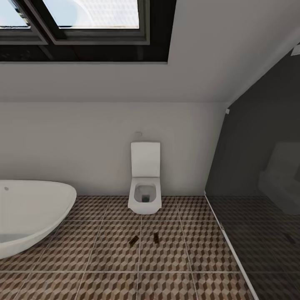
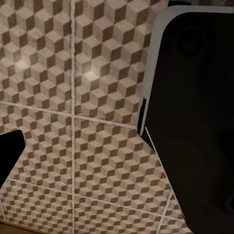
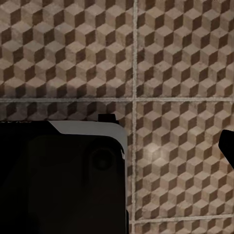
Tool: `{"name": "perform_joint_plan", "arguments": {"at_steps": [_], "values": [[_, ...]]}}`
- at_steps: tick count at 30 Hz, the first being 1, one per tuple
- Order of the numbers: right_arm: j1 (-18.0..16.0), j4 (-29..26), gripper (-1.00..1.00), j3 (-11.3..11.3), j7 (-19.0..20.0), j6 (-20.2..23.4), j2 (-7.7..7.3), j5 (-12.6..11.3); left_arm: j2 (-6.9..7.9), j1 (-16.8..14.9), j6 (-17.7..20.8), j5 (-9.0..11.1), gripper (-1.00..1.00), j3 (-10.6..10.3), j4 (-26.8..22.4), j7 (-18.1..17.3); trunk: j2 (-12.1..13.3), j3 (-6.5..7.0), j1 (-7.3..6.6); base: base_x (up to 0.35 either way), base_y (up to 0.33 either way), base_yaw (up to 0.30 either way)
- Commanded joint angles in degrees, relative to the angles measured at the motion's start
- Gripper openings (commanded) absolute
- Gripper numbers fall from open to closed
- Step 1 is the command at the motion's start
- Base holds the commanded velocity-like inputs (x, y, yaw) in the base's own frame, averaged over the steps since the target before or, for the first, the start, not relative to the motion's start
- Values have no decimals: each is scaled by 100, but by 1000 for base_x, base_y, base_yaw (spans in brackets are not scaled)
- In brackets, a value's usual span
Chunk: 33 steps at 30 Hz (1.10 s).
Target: Take the four mousetraps from the cabinet in the bathroom and place them on the bathroom floor. Make sure all four end up on the same floor surface, and ensure that at least two of them are either under or directly next to the same bathroom sink.
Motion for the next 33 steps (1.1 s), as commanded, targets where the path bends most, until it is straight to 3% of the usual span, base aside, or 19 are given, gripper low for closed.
{"name": "perform_joint_plan", "arguments": {"at_steps": [1,33], "values": [[-4,0,100,49,-17,-19,2,-46,-2,-6,-7,32,100,-41,8,4,-12,-12,3,0,0,0],[-4,-28,100,49,-13,-38,40,-58,-2,-6,-7,32,100,-46,7,4,-12,-12,3,0,0,0]]}}
